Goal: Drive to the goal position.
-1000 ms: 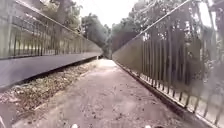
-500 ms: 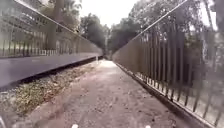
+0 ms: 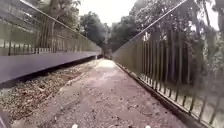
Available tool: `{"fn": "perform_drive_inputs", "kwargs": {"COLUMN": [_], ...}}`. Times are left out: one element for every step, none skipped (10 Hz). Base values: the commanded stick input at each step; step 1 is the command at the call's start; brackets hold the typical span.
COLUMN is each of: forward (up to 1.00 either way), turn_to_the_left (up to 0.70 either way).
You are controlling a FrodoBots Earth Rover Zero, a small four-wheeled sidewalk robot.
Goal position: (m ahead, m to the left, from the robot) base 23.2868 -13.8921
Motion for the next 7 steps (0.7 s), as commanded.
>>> {"fn": "perform_drive_inputs", "kwargs": {"forward": [1.00,1.00,1.00,1.00,1.00,1.00,1.00], "turn_to_the_left": [0.00,0.00,0.00,0.00,0.00,0.00,0.00]}}
